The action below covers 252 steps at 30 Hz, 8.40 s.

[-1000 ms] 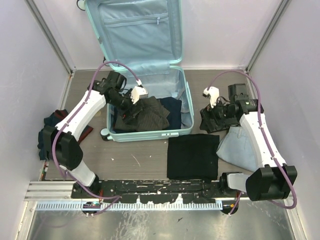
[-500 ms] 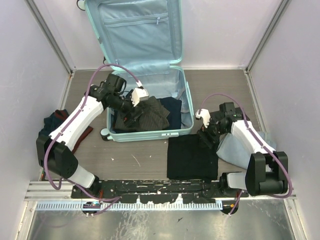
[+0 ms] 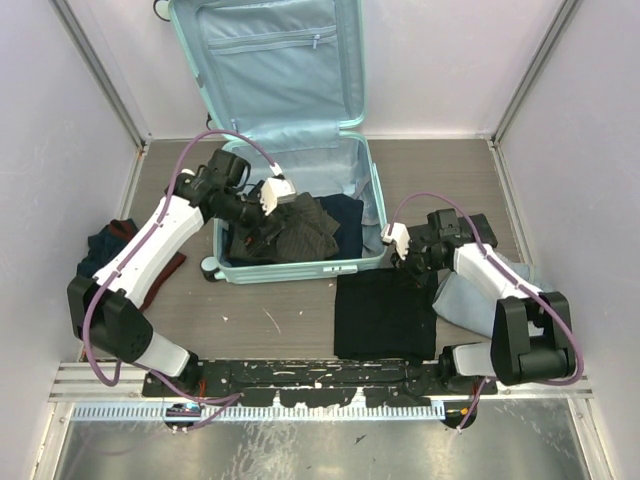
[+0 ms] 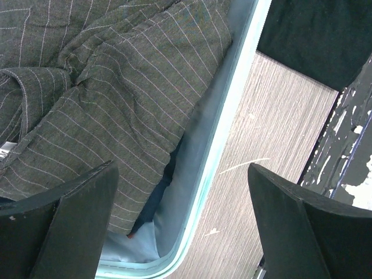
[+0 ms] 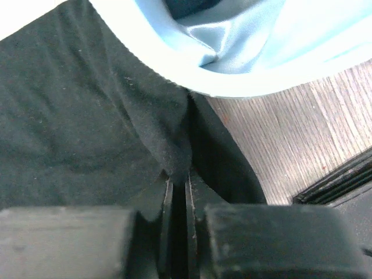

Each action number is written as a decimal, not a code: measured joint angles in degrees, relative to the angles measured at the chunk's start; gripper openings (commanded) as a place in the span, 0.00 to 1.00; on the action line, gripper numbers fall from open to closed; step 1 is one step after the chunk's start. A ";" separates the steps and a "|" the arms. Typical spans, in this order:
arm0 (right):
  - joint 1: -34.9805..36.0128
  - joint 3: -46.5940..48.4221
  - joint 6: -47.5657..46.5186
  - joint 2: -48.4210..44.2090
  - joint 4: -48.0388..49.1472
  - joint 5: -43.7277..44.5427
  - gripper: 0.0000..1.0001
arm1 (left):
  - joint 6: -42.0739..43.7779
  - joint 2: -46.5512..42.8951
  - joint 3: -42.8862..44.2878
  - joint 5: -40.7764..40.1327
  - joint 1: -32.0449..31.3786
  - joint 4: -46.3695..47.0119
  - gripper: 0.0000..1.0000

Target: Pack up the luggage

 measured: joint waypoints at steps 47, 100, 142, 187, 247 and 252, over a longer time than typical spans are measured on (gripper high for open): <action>9.14 -1.38 4.85 -25.55 -10.47 13.77 0.75 | -8.09 -13.09 -9.81 -4.79 -4.72 7.15 0.89; -15.08 1.68 -0.42 1.97 -19.96 4.26 0.01 | -14.10 14.80 -24.92 -22.71 -43.17 47.41 0.01; -4.33 46.12 20.26 -3.28 -33.66 -0.11 0.01 | -3.26 -5.66 -0.09 -18.58 -31.85 18.47 0.00; 12.46 59.60 35.76 27.23 -9.86 14.38 0.49 | 2.89 0.28 3.50 -1.79 -3.43 17.79 0.56; 12.72 52.50 33.38 27.93 -10.21 10.49 0.93 | -8.26 20.00 3.87 -6.19 -2.95 25.73 0.85; 5.18 50.77 26.23 16.09 -17.22 8.55 0.95 | -6.12 16.06 0.66 -6.21 -3.13 25.44 0.93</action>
